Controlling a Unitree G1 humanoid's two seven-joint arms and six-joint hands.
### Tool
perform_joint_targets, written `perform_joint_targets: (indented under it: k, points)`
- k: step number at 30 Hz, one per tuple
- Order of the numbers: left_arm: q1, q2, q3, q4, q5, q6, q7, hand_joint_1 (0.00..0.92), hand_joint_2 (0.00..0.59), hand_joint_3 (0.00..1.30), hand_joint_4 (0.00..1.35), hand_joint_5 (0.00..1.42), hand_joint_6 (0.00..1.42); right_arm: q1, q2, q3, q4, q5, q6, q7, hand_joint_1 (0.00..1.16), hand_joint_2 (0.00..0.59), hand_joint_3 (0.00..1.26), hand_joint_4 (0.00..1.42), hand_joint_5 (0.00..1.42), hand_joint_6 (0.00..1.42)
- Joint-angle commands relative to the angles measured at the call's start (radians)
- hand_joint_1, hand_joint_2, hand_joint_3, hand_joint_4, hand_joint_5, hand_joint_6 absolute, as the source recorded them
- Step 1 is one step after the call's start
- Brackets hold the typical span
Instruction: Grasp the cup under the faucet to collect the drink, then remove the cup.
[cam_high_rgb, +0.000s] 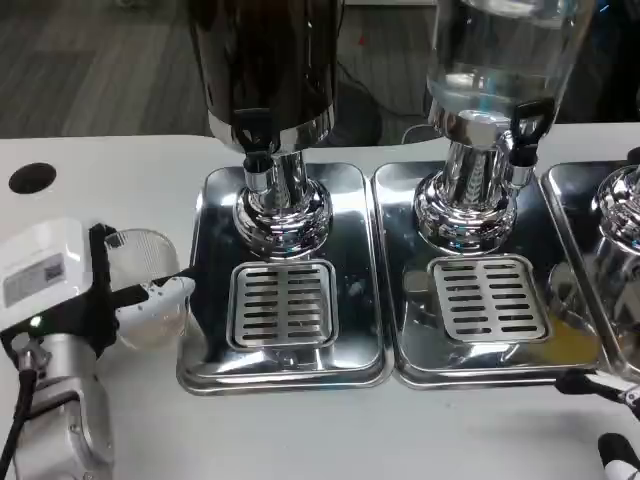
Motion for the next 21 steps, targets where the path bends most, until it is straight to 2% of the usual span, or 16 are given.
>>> perform_joint_targets:
  k: [1, 15, 21]
  points:
    - [0.035, -0.007, -0.010, -0.019, -0.027, -0.021, 0.001, 0.289, 0.070, 0.53, 0.65, 0.89, 1.00, -0.001, 0.006, -0.001, -0.011, 0.009, -0.010, 0.008, 0.41, 0.485, 0.31, 0.19, 0.13, 0.06]
    - [0.114, 0.006, 0.042, -0.173, -0.050, -0.059, 0.032, 0.281, 0.074, 0.53, 0.66, 0.89, 1.00, -0.018, 0.013, 0.010, -0.002, 0.006, -0.005, 0.015, 0.41, 0.479, 0.31, 0.19, 0.13, 0.06]
    - [0.117, 0.011, 0.039, -0.242, -0.035, -0.071, 0.018, 0.278, 0.074, 0.53, 0.66, 0.89, 1.01, -0.017, 0.014, 0.013, -0.001, 0.007, -0.009, 0.017, 0.40, 0.476, 0.31, 0.19, 0.13, 0.08]
